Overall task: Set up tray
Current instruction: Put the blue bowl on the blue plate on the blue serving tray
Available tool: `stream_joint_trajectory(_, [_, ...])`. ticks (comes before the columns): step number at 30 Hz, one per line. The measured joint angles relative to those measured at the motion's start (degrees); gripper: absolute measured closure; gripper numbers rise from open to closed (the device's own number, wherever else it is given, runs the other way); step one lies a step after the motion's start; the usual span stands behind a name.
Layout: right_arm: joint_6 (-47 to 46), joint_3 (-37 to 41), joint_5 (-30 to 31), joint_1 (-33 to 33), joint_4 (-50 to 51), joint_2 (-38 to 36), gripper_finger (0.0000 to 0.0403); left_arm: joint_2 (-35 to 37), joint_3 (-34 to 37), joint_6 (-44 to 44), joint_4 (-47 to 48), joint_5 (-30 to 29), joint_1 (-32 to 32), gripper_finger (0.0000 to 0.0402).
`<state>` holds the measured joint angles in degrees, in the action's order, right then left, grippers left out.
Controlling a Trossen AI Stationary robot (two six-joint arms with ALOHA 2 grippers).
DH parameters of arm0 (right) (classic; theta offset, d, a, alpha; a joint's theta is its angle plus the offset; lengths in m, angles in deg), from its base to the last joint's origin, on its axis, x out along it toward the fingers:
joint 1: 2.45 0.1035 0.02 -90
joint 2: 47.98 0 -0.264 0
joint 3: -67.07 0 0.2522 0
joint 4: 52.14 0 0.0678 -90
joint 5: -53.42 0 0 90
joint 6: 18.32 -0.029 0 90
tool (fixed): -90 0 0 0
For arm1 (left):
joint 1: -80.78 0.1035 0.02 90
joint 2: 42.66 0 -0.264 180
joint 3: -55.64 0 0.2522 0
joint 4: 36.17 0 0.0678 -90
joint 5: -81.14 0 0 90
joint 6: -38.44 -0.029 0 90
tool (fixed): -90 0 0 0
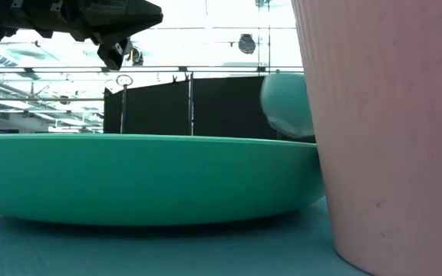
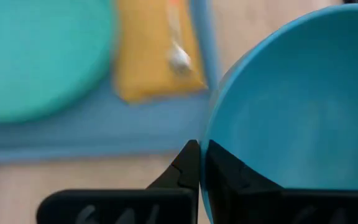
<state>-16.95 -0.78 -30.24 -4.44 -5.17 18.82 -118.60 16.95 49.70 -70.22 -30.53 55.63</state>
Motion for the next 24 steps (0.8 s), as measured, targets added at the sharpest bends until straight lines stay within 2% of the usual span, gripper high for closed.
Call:
stream_joint_trajectory(7, [-5.2,-9.0,-0.7,10.1,-1.0,6.8,0.0402,0.0,0.0,0.6,-0.3,0.0,0.0,0.0365])
stream_joint_trajectory(10, [-7.2,-13.7,-3.4,13.7,-1.5,11.5,0.0402,0.0,0.0,0.9,-0.5,-0.3,0.0,0.0364])
stream_joint_trajectory(18, [-9.5,-26.1,-5.0,21.1,2.2,24.5,0.0402,0.3,0.0,0.6,-0.5,-7.2,-2.2,0.0364])
stream_joint_trajectory(24, [-6.9,-32.8,-3.2,24.2,3.9,31.4,0.0402,3.4,0.0,-5.4,-3.6,-10.4,-6.9,0.0364])
